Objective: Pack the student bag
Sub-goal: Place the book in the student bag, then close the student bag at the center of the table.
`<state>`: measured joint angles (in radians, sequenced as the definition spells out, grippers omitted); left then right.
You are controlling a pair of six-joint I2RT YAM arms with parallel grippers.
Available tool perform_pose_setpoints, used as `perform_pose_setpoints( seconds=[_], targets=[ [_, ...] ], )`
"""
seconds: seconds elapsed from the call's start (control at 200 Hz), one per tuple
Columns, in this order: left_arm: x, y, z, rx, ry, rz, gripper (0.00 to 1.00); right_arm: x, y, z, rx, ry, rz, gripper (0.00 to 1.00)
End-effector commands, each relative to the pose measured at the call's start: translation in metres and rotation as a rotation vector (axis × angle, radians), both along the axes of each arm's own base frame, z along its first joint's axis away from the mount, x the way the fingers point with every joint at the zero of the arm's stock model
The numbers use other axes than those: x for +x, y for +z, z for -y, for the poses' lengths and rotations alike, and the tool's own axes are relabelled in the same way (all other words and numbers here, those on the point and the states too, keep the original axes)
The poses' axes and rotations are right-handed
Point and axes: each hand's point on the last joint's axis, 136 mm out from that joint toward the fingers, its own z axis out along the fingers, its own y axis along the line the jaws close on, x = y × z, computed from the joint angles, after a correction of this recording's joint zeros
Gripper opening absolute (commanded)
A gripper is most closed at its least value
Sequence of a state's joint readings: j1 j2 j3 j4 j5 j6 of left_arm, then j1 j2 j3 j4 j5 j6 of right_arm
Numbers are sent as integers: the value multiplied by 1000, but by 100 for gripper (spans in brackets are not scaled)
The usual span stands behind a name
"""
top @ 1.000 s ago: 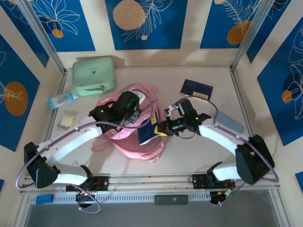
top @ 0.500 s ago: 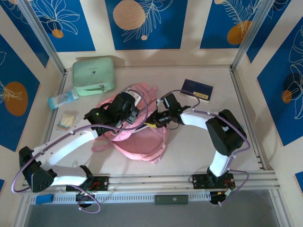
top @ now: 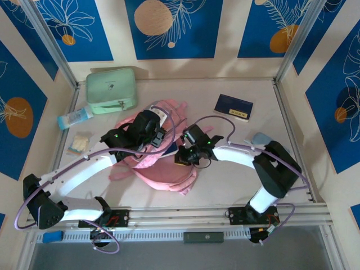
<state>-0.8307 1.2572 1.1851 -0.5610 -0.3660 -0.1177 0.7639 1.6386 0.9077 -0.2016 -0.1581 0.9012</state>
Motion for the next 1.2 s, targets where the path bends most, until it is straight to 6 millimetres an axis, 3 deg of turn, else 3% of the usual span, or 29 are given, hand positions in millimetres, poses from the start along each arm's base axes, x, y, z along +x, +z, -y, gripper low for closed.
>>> perform_pose_setpoints(
  seconds=[0.0,0.125,0.24,0.395,0.51,0.665,0.855,1.005,1.115,1.19],
  targets=[
    [6,39,6,-137,10,91,0,38,7,-8,-3,-82,107,3],
    [4,37,5,-145,12,79,0,67,16,-4,-12,-147,212,2],
    [4,34,6,-153,10,79,0,74,19,-5,-21,-133,251,2],
    [4,30,5,-148,13,70,0,57,22,1,5,-87,258,3],
    [2,21,10,-162,5,36,0,38,35,17,11,-52,279,8],
    [-6,1,25,-213,-37,-54,8,16,61,63,-25,-78,309,18],
    [-24,-44,54,-310,-109,-237,13,11,83,145,-58,-287,269,32],
    [-45,-58,82,-402,-241,-357,29,36,94,206,-52,-472,234,47],
    [-54,-49,93,-503,-303,-362,42,63,89,237,-58,-556,179,51],
    [-48,-45,92,-547,-275,-333,47,86,83,256,-96,-606,158,53]
  ],
)
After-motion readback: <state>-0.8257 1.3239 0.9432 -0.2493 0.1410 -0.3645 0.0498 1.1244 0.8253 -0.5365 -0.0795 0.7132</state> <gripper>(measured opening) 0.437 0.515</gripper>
